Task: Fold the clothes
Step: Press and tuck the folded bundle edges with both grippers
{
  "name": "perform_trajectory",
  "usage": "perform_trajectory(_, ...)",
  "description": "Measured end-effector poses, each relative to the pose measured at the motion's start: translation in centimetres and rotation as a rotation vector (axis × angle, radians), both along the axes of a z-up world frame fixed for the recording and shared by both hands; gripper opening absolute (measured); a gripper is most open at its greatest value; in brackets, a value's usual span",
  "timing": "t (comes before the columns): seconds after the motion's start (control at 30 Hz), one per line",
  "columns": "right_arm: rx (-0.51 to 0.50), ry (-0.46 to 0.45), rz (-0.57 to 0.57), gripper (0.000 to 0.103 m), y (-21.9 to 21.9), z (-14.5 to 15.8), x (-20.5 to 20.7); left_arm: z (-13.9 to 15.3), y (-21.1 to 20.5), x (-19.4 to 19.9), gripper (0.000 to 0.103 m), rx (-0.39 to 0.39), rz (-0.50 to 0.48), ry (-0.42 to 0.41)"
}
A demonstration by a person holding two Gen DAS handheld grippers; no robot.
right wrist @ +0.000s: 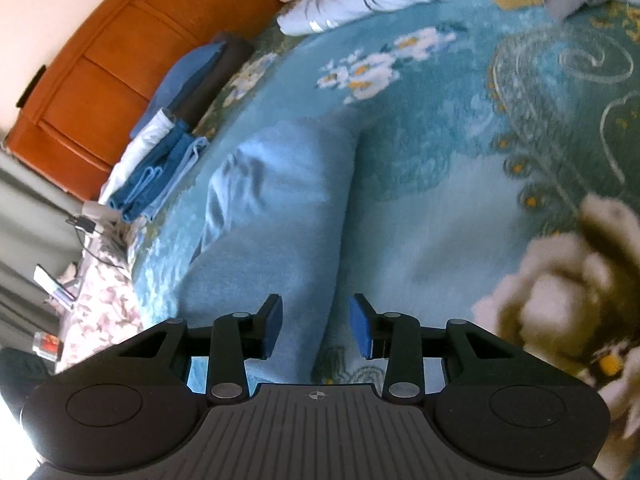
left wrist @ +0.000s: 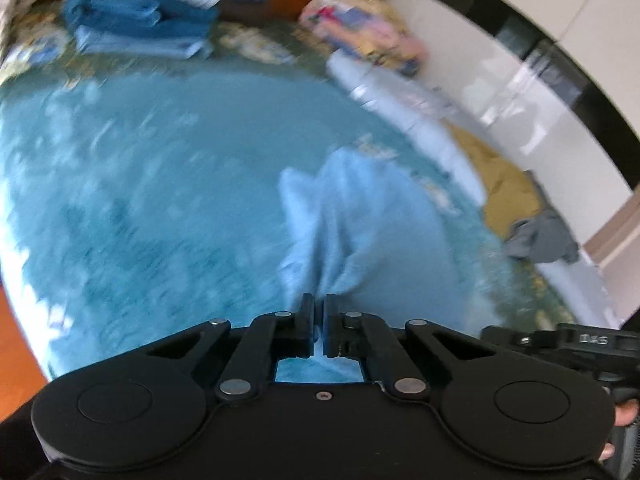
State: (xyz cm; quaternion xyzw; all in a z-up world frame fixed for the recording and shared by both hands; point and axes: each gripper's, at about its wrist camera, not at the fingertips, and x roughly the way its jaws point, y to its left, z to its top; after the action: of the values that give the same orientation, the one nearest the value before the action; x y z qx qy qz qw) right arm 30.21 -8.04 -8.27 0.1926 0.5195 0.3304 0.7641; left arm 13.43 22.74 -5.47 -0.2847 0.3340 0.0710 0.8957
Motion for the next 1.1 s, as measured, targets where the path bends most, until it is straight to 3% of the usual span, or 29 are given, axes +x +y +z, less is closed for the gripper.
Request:
perform_trajectory(0.2, 0.027, 0.012, -0.012, 0.037, -0.2, -1.0, -0.3, 2.3, 1.4, -0.2, 0.003, -0.008, -0.018, -0.105)
perform_trajectory(0.23, 0.035, 0.014, -0.022, 0.037, -0.3, -1.1, -0.2, 2.6, 1.7, -0.1, 0.009, -0.01, -0.022, -0.123)
perform_trajectory(0.27, 0.043, 0.017, -0.031, 0.038, -0.4, -1.2, -0.1, 2.9, 2.0, 0.0, 0.025, -0.014, -0.022, -0.138)
perform_trajectory(0.33, 0.055, 0.025, -0.027, 0.039, -0.4, -1.4, 0.0, 3.1, 2.7, 0.4, 0.047, -0.027, -0.013, -0.158)
perform_trajectory(0.47, 0.076, 0.056, -0.014, 0.04, -0.5, -2.2, -0.5, 2.4, 3.9, 3.2, 0.063, -0.058, -0.053, -0.13)
perform_trajectory(0.57, 0.119, 0.071, -0.011, 0.04, -0.5, -3.2, -1.1, 1.4, 4.9, 6.8, 0.067, -0.077, -0.108, -0.086)
perform_trajectory(0.77, 0.214, 0.127, 0.022, 0.04, 0.5, -4.4, -1.6, -1.3, 6.5, 14.0, 0.068, -0.057, -0.175, 0.014)
perform_trajectory(0.9, 0.266, 0.142, 0.003, 0.039, 0.8, -5.0, -1.4, -2.9, 7.2, 17.3, 0.07, -0.109, -0.247, 0.029)
perform_trajectory(0.93, 0.272, 0.142, -0.001, 0.038, 0.8, -5.0, -1.3, -3.2, 7.3, 17.7, 0.07, -0.119, -0.256, 0.027)
perform_trajectory(0.97, 0.272, 0.143, -0.007, 0.029, 0.8, -5.1, -1.3, -3.4, 7.3, 18.1, 0.068, -0.128, -0.266, 0.025)
perform_trajectory(1.0, 0.261, 0.147, -0.015, 0.018, 0.8, -5.2, -1.2, -3.6, 7.3, 18.4, 0.065, -0.137, -0.272, 0.022)
perform_trajectory(1.07, 0.243, 0.152, -0.023, 0.013, 0.9, -5.2, -1.2, -3.8, 7.2, 18.3, 0.032, -0.153, -0.274, 0.017)
perform_trajectory(1.1, 0.244, 0.149, -0.022, 0.011, 0.8, -5.0, -1.1, -3.7, 7.0, 18.2, 0.03, -0.15, -0.273, 0.016)
